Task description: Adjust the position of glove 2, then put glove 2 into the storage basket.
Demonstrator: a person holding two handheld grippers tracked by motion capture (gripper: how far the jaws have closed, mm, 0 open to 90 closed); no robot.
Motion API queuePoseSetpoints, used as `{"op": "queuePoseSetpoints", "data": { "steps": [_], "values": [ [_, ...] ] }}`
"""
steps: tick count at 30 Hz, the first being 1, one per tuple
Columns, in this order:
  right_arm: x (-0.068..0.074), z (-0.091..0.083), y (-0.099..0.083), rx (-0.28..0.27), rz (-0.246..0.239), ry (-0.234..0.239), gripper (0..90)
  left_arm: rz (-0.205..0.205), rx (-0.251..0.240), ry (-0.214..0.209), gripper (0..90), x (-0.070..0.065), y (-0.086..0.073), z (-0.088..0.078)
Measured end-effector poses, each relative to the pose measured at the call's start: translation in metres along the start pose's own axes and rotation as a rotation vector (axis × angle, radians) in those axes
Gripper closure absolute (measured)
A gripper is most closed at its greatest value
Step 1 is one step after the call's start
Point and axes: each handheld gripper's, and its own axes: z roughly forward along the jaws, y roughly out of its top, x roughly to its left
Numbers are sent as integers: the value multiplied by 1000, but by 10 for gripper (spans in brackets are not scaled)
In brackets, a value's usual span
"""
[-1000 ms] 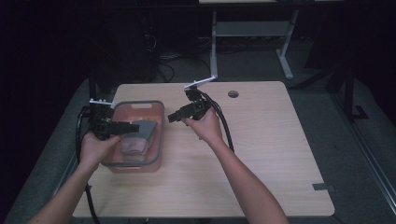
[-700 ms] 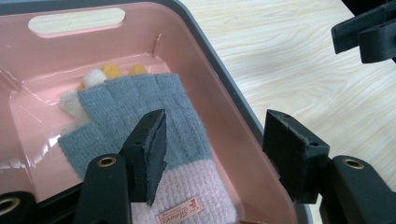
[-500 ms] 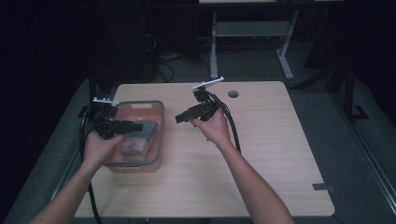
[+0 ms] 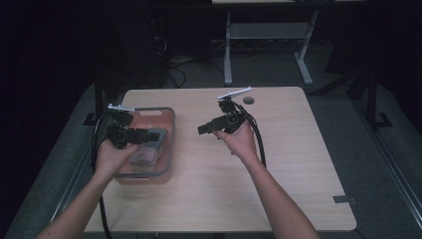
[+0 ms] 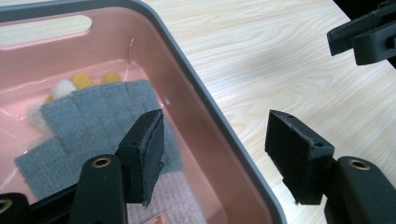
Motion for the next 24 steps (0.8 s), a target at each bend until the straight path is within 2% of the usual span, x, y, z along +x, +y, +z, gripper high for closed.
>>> {"op": "queuePoseSetpoints", "data": {
  "steps": [13, 24],
  "values": [
    [-15, -28, -12, -41, 25, -21, 519, 52, 0, -18, 368, -22, 10, 7],
    [-32, -48, -25, -62, 74, -41, 515, 90, 13, -49, 362, -40, 16, 20]
  ]
}}
